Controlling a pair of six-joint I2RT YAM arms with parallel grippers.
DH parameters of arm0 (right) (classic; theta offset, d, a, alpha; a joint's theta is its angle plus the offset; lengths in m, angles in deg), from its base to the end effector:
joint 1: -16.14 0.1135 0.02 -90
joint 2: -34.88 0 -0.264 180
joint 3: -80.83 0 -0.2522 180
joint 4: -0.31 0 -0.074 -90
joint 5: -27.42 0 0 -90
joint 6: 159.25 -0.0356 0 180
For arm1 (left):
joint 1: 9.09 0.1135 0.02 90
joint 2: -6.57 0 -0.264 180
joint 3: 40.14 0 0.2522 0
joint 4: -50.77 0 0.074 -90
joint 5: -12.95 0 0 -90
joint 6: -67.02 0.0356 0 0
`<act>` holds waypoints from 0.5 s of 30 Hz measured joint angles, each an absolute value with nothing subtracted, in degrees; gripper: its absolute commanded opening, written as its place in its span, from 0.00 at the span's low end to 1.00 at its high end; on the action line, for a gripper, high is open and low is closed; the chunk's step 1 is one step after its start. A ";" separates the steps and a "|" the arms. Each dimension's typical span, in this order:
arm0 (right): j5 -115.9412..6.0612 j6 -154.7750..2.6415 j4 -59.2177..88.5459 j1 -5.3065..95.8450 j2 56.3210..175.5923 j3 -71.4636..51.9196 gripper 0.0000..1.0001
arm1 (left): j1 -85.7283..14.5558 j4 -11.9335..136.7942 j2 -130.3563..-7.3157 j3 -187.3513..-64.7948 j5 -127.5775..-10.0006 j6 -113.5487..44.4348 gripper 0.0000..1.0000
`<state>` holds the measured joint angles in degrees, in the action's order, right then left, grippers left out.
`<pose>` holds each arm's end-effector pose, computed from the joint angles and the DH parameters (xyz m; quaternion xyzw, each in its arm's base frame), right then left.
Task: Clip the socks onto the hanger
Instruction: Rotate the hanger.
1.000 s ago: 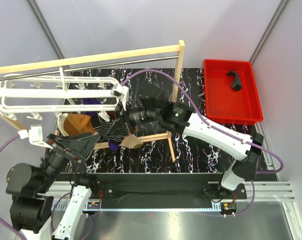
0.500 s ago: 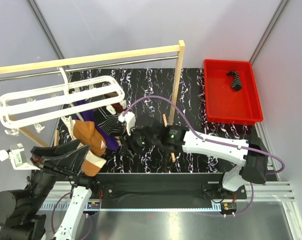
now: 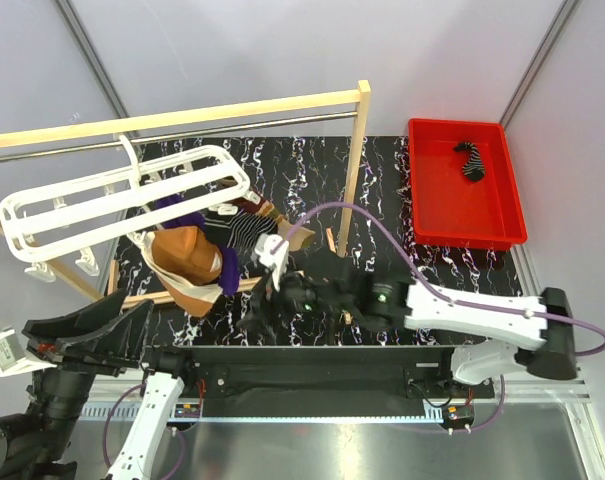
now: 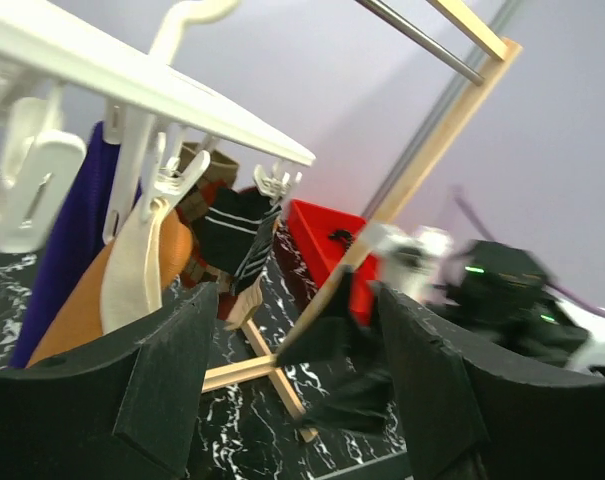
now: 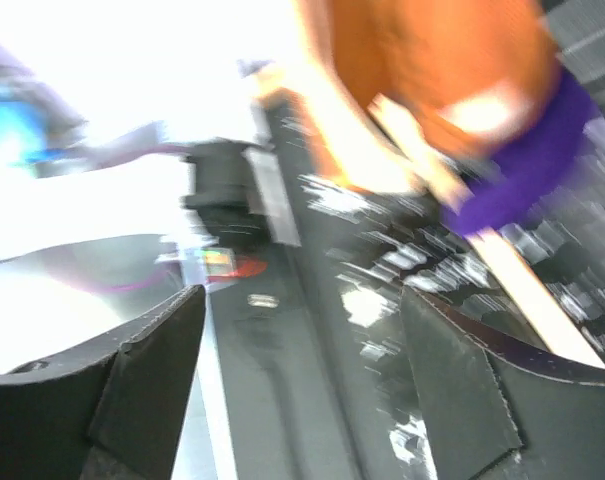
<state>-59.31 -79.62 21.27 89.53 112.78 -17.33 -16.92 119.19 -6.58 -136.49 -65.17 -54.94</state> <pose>0.0898 0.3082 0.3569 -0.4345 0.6763 0.4139 0.4273 -0.1020 0.0066 0.4518 -0.0467 0.6107 -0.3275 0.7194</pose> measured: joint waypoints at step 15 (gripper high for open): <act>-66.46 -70.97 13.18 104.30 126.53 -6.40 1.00 | -16.92 125.57 -5.88 -142.76 -79.09 -52.78 0.71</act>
